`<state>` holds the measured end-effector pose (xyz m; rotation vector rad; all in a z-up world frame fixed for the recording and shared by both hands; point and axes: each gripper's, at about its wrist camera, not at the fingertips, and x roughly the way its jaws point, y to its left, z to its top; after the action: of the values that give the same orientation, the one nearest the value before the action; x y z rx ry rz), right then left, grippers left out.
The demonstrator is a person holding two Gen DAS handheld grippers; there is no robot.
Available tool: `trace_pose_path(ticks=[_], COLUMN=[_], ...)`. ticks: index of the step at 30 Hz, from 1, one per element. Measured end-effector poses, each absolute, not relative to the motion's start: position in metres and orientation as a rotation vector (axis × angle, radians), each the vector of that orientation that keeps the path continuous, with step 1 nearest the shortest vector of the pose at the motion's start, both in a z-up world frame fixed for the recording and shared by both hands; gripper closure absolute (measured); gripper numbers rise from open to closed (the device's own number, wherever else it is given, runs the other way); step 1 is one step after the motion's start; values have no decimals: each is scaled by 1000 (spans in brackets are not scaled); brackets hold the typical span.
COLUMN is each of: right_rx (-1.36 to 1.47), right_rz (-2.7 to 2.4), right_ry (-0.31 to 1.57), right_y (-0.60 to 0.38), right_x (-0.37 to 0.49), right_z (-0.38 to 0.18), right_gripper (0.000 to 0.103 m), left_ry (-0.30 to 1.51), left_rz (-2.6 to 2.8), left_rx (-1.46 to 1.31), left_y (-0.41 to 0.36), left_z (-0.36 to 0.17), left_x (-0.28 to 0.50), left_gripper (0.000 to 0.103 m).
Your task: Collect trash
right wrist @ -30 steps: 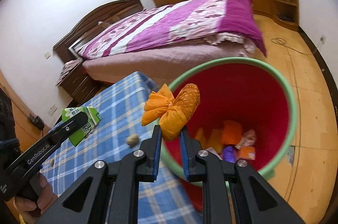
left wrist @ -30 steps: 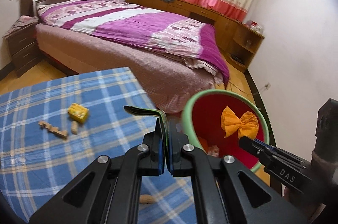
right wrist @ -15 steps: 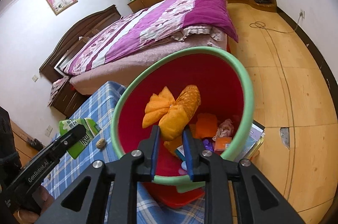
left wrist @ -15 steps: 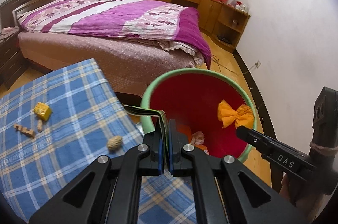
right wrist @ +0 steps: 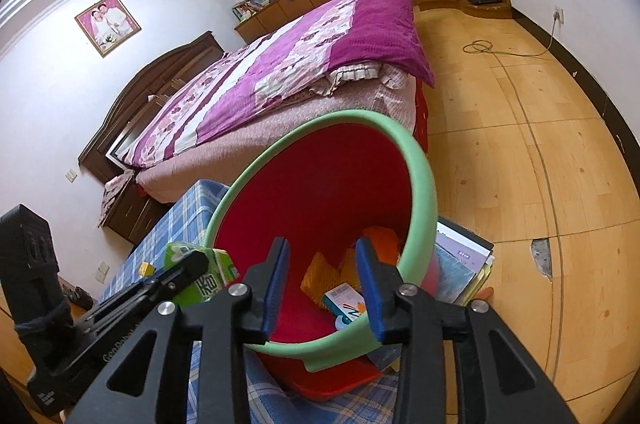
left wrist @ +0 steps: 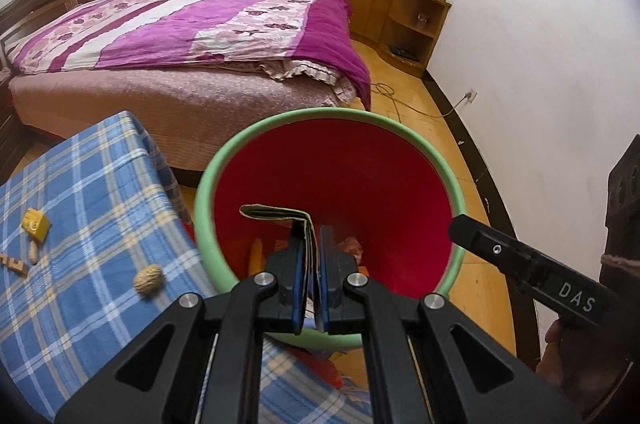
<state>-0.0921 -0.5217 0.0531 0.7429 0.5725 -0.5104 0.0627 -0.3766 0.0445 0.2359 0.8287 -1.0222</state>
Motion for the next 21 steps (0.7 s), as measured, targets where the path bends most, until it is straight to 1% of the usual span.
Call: trace_pose_path(ticks=[1,3,4,5,6,11,21], right_rx=[744,747,749,751,752,756,733], right_rz=[-511,-512,-512,-512,-511,-506,-476], right_ry=[571,568,567,567,569,579,591], right_y=[-522,-523,-523,-524,-524,-521,-507], right_x=[-93,-94,-95,-95,-94,-91,-84], right_z=[54,53,53,52,52,49,54], right_gripper=[64,64,64,63,63,61,51], left_ry=[833,836,832,828,827,832,839], left_rz=[-1030,-1030,-1023,-1016,-1013,-998,-927], left_rx=[239,247,253,256,258,257,188], left_y=[-379,-381,-381,-382,-382,-377,-344], left_z=[44,43,42,42,42,42,50], left_x=[61,60,59,58,58,60,76], left_gripper=[94,82,78,70,66,65,65])
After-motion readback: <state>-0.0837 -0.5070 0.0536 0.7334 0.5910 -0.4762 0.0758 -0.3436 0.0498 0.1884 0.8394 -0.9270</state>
